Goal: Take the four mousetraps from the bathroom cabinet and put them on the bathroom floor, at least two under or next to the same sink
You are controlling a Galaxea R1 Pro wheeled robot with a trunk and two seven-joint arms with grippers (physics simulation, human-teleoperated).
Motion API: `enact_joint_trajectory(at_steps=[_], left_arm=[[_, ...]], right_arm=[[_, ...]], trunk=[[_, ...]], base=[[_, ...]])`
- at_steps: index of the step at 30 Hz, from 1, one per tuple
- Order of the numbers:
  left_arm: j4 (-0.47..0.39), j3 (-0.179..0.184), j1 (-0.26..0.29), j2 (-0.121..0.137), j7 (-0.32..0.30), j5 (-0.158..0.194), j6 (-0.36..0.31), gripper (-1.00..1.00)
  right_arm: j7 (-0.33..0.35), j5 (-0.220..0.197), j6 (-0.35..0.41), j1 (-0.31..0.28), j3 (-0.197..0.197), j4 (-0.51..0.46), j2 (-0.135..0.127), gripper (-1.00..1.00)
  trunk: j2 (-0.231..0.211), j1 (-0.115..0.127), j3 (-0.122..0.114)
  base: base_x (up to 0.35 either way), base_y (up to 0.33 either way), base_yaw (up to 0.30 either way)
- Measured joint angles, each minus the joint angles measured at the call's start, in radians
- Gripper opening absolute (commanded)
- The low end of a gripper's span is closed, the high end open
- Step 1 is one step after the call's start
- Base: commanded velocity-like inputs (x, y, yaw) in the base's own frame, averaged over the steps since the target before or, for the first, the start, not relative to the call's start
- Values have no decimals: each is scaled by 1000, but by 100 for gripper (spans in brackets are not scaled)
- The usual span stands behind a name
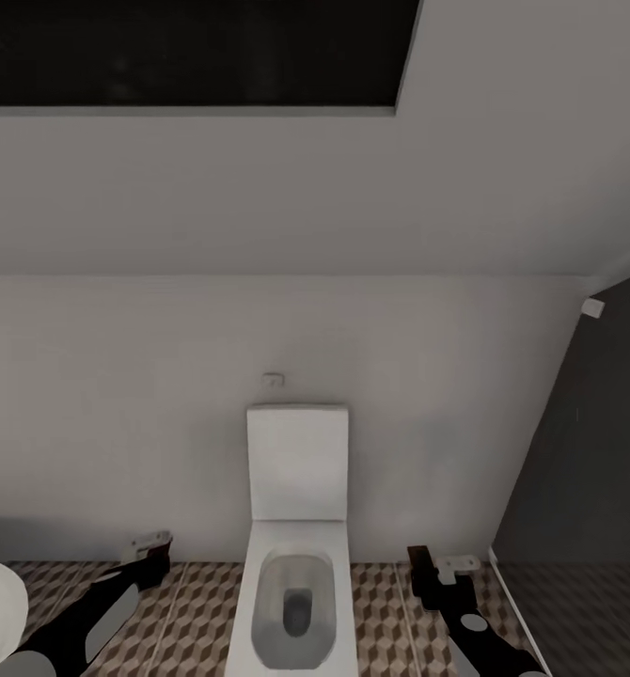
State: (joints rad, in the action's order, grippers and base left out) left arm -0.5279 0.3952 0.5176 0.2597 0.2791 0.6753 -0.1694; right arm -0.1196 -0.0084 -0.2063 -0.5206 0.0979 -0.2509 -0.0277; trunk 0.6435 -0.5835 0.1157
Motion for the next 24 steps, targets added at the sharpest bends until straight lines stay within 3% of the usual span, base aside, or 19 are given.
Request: enact_joint_trajectory(at_steps=[6, 10, 15, 20, 24], left_arm=[[7, 1, 0, -3, 0, 0, -1, -100], [7, 1, 0, -6, 0, 0, -1, -100], [8, 1, 0, -5, 0, 0, -1, -100], [8, 1, 0, -6, 0, 0, 0, -100], [8, 2, 0, -7, 1, 0, -1, -100]], right_arm=[[7, -2, 2, 0, -4, 0, -8, -100], [27, -6, 49, 0, -5, -2, -24, -100], [99, -54, 122, -5, -10, -4, -43, -100], [116, -63, 121, -6, -9, -3, -46, -100], [119, -67, 73, -6, -10, -2, -47, -100]], trunk=[[0, 0, 0], [0, 0, 0], [0, 0, 0], [0, 0, 0], [0, 0, 0]], base=[[39, 0, 0], [5, 0, 0], [1, 0, 0], [0, 0, 0], [140, -25, 0]])
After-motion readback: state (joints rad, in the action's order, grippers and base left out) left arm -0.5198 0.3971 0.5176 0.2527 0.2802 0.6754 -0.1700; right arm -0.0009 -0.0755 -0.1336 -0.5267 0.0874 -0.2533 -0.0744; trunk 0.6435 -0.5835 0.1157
